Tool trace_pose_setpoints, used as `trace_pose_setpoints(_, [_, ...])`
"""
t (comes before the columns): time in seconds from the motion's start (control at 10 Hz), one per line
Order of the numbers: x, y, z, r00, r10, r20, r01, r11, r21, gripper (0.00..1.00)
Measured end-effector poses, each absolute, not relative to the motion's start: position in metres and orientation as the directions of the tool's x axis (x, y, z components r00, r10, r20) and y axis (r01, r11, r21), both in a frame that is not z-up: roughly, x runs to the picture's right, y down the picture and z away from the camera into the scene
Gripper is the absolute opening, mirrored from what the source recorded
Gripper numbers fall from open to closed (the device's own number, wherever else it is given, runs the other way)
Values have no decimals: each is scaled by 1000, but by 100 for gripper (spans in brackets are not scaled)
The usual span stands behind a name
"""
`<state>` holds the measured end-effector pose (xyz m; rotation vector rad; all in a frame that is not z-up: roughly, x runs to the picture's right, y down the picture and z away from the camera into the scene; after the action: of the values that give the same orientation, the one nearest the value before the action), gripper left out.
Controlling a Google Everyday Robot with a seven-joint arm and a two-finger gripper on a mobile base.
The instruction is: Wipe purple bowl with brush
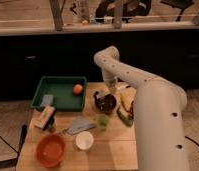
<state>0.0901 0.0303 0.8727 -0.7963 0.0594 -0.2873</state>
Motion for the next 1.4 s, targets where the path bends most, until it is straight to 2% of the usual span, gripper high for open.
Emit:
trace_pose_setpoints(0.3, [75,39,862,949,-304,88,277,662,-696,5])
trace_pose_setpoints(0.8, [119,62,859,969,-238,59,207,668,-714,5])
trace_pose_setpoints(1.4, [140,38,868,984,-180,8,133,697,-705,5])
